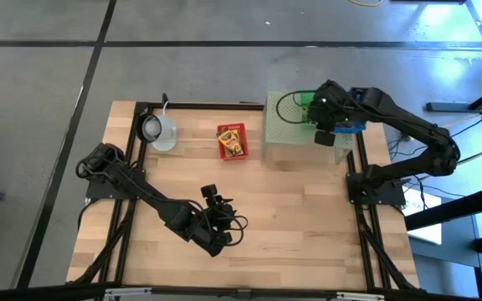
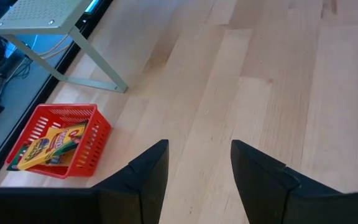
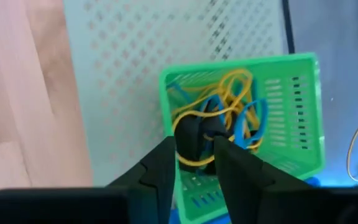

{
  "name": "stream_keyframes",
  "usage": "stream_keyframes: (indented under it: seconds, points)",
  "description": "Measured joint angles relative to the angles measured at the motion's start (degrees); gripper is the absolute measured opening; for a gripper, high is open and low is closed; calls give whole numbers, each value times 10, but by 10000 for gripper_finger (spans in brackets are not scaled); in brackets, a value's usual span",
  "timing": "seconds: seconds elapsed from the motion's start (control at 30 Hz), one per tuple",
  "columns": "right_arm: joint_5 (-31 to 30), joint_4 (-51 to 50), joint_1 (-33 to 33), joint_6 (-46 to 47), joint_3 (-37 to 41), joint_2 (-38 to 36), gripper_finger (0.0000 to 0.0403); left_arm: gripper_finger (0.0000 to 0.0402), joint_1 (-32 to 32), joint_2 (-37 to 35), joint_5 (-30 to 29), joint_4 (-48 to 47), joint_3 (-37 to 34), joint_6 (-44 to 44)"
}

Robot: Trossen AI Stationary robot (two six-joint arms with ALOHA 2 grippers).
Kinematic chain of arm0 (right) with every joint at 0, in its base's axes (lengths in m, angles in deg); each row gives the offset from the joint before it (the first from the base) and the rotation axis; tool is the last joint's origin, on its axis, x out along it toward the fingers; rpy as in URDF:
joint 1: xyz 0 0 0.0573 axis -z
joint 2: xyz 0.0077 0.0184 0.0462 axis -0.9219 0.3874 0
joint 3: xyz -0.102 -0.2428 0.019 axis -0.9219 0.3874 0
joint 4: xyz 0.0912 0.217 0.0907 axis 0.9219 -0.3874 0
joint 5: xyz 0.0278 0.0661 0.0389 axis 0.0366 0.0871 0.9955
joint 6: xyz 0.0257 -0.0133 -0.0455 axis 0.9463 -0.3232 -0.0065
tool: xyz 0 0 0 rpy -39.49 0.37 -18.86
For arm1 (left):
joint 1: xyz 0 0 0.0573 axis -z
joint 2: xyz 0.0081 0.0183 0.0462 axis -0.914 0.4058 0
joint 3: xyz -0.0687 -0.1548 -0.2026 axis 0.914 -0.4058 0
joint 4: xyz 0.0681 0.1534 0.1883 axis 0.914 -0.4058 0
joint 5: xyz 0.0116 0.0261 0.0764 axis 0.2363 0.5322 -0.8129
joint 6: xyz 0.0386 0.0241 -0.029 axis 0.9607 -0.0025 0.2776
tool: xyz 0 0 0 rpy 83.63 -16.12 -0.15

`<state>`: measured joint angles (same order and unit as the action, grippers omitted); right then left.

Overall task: Pick & Place Office Desk Supplies
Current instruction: Put the red bin with the sorted crayon boxes on the shelf

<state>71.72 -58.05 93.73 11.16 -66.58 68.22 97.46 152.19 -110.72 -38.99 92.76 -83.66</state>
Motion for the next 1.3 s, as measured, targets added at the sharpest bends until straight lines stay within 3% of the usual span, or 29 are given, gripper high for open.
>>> stream_keyframes:
  seconds: [0.2, 0.37, 0.43, 0.57, 0.8, 1.0, 1.3]
  points:
    - [2, -3, -19, 63, -56, 0, 119, 168, -5, 0, -23, 0, 0, 0]
    - [3, 28, -49, 161, -82, 0, 119, 168, -47, -4, -34, -5, 0, 31]
    - [4, 45, -57, 186, -83, 0, 119, 168, -75, -4, -7, -21, 0, 61]
    - [4, 58, -70, 195, -83, 0, 120, 168, -155, -4, 101, -72, 0, 106]
    - [4, 58, -82, 202, -83, 0, 120, 168, -279, -4, 152, -109, 0, 232]
    - [3, 58, -89, 210, -83, 0, 120, 168, -346, -4, 285, -22, -48, 334]
    - [3, 58, -96, 210, -83, 0, 120, 168, -398, -4, 309, 99, -153, 375]
